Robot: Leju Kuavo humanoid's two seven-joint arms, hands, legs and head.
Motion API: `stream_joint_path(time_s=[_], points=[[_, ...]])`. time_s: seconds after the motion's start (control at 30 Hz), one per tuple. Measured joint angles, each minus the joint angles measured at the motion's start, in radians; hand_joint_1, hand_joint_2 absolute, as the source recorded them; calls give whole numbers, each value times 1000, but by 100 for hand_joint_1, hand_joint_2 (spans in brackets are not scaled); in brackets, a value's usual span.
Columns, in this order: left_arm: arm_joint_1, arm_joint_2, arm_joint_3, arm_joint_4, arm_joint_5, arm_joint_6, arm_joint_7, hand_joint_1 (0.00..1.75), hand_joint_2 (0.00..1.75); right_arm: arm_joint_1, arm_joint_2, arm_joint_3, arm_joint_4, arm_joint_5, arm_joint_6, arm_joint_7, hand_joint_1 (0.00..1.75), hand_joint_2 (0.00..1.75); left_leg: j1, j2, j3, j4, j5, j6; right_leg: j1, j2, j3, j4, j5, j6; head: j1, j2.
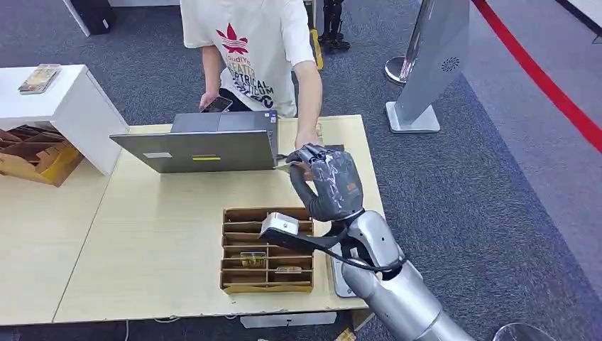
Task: Pass the card to the sensor for recognition and then transmit it.
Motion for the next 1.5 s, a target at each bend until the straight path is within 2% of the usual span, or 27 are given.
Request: stream_joint_path(time_s=[0.3, 0.57, 0.63, 0.77, 0.87, 1.07, 1.33, 1.5], points=[[0, 0, 0, 0, 2, 1, 0, 0, 0, 2, 0, -2, 1, -19, -1, 5, 175, 175, 0, 0, 0, 0, 0, 0, 0, 0, 0, 0, 0, 0, 0, 0], [4, 0, 0, 0, 15, 7, -3, 0, 0, 37, 0, -24, -54, -154, 21, -16, 175, 175, 0, 0, 0, 0, 0, 0, 0, 0, 0, 0, 0, 0, 0, 0], [6, -1, 0, 0, 21, 11, -3, 0, 0, 52, 0, -38, -81, -223, 51, -27, 175, 175, 0, 0, 0, 0, 0, 0, 0, 0, 0, 0, 0, 0, 0, 0], [12, -3, 1, 0, 37, 20, -8, 0, 0, 90, 1, -71, -151, -438, 150, -44, 175, 175, 0, 0, 0, 0, 0, 0, 0, 0, 0, 0, 0, 0, 0, 0], [15, -4, 2, 0, 39, 22, -9, 0, 0, 105, 1, -91, -185, -472, 170, -48, 175, 175, 0, 0, 0, 0, 0, 0, 0, 0, 0, 0, 0, 0, 0, 0], [19, -6, 12, 1, 59, 23, -12, 0, 0, 152, 0, -146, -248, -688, 290, -53, 175, 175, 0, 0, 0, 0, 0, 0, 0, 0, 0, 0, 0, 0, 0, 0], [26, -12, 37, 6, 90, 27, -19, 0, 0, 255, -29, -228, -304, -795, 358, -51, 175, 175, 0, 0, 0, 0, -1, 0, 0, 0, 0, -1, 0, 0, 0, 0], [29, -17, 50, 6, 93, 30, -20, 0, 0, 292, -46, -255, -318, -804, 362, -51, 175, 175, 0, 0, 0, 0, -1, 0, 0, 0, 0, -1, 0, 0, 0, 0]])
